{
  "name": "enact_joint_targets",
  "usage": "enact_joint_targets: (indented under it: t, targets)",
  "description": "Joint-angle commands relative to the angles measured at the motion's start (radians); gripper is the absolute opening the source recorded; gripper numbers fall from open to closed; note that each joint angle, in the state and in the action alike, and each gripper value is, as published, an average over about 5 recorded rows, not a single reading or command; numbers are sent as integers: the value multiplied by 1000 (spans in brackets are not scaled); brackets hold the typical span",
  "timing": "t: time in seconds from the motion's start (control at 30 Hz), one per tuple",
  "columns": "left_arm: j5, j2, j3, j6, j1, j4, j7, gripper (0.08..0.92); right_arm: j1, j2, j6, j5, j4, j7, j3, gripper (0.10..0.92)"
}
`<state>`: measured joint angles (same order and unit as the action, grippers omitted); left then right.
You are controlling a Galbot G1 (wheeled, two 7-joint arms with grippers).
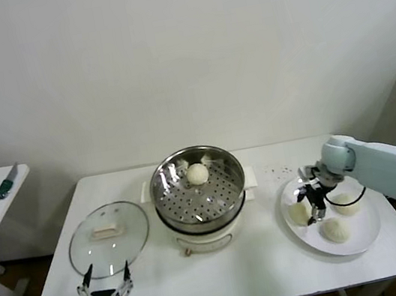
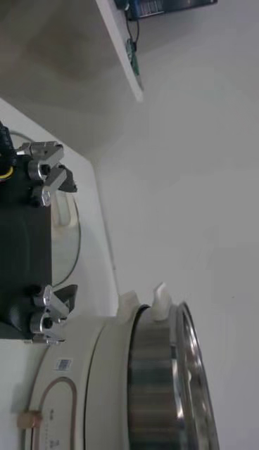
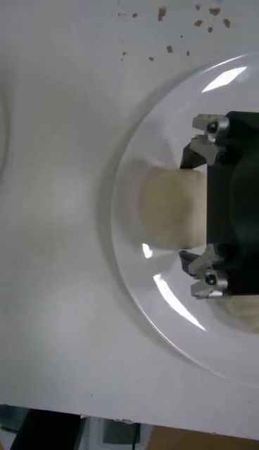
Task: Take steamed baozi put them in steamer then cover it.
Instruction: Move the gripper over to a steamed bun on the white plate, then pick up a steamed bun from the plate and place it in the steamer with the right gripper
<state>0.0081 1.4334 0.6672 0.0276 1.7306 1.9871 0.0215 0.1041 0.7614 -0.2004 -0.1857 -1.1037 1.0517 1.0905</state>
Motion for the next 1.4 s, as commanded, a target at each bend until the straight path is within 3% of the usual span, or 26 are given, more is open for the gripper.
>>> enact_joint_targets:
  t: [0.03, 0.27, 0.53, 0.7, 1.0, 1.4]
  targets:
    - [2, 2, -1, -1, 6, 9, 0, 823, 7, 6, 1, -11, 3, 3, 1, 724]
    - [13, 13, -7, -3, 16, 31, -2, 823, 179, -23, -9, -131, -31, 9, 113, 713]
    - [14, 19, -16, 1, 25, 37, -3, 823, 513, 3, -15, -369, -25, 15, 317, 712]
    - [14, 27, -23, 0, 25, 44, -4, 823, 727, 102, -26, -548, -22, 13, 445, 713]
    - [13, 23, -29, -8, 21, 76, -1, 823, 810, 338, -78, -693, -28, 4, 483, 717]
    - [-2, 21, -37, 13, 66, 97, -1, 823, 664, 613, -131, -722, 46, -70, 439, 721]
